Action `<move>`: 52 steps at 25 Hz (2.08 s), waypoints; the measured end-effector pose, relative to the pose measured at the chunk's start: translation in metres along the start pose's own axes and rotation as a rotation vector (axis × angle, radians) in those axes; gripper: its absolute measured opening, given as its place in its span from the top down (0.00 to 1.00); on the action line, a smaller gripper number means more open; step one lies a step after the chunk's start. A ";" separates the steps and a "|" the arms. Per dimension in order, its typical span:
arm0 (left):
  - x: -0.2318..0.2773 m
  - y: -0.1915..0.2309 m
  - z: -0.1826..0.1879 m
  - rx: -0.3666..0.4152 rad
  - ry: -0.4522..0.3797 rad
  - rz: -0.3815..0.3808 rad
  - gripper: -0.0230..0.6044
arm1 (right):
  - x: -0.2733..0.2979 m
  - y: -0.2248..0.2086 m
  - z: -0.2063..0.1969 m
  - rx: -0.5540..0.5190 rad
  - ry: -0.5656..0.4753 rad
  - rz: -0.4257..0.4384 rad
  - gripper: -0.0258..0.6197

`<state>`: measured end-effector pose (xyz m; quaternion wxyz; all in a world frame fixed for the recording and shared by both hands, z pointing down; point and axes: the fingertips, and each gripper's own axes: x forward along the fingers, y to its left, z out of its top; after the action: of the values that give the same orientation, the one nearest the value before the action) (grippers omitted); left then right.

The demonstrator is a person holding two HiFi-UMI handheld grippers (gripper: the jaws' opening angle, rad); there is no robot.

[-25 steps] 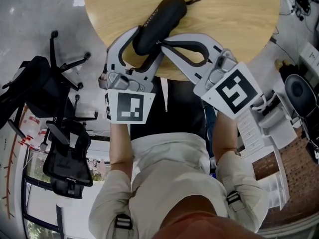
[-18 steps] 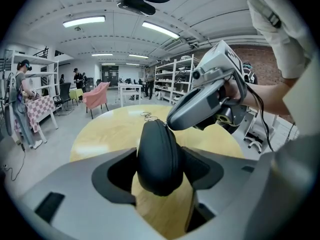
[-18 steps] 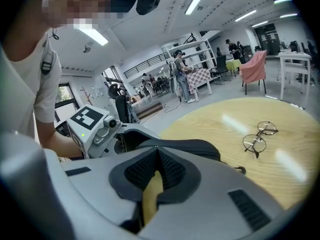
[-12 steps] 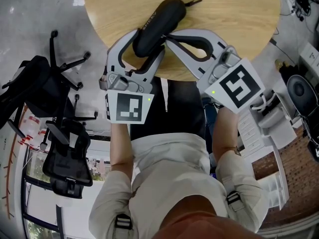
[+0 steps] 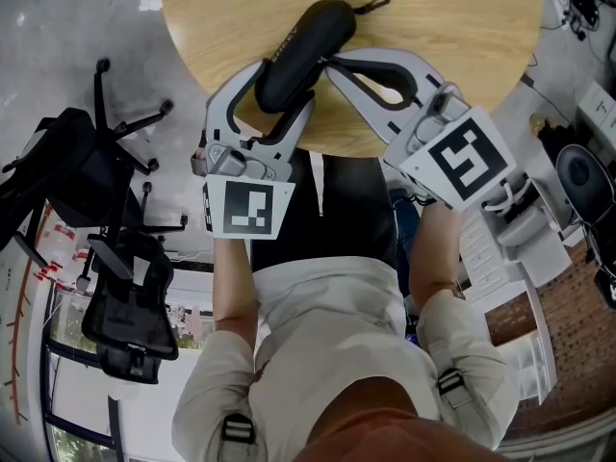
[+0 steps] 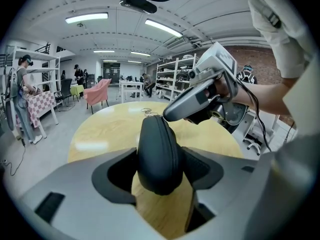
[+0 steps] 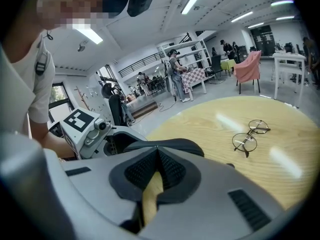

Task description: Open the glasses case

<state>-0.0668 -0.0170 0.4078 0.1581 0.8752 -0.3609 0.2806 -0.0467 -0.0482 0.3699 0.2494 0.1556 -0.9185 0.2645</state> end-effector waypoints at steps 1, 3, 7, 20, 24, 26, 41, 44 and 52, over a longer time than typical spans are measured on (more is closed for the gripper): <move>0.000 0.000 -0.001 -0.001 0.002 0.000 0.49 | 0.000 -0.002 0.000 0.000 0.000 -0.003 0.93; 0.000 -0.001 -0.003 -0.004 0.008 0.001 0.49 | -0.001 -0.004 -0.001 0.002 0.001 -0.009 0.93; 0.000 -0.002 -0.003 -0.006 0.009 0.002 0.49 | -0.002 -0.010 -0.002 0.006 0.002 -0.022 0.93; 0.001 -0.004 -0.014 -0.031 0.020 0.008 0.49 | -0.002 -0.026 -0.005 0.002 0.005 -0.068 0.93; 0.001 -0.005 -0.015 -0.029 0.029 0.005 0.49 | -0.004 -0.034 -0.005 0.009 0.006 -0.088 0.93; 0.001 -0.005 -0.017 -0.035 0.028 0.006 0.49 | -0.004 -0.037 -0.005 0.013 0.009 -0.095 0.93; 0.000 -0.006 -0.024 -0.031 0.048 0.005 0.49 | -0.001 -0.051 -0.009 0.018 0.020 -0.125 0.93; 0.001 -0.007 -0.026 -0.049 0.040 0.009 0.49 | 0.000 -0.055 -0.011 0.022 0.026 -0.130 0.93; 0.000 -0.007 -0.025 -0.042 0.047 0.006 0.49 | 0.001 -0.062 -0.013 0.039 0.029 -0.138 0.93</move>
<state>-0.0710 -0.0008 0.4271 0.1840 0.8636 -0.3657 0.2942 -0.0167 -0.0915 0.4050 0.2774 0.2193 -0.8966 0.2667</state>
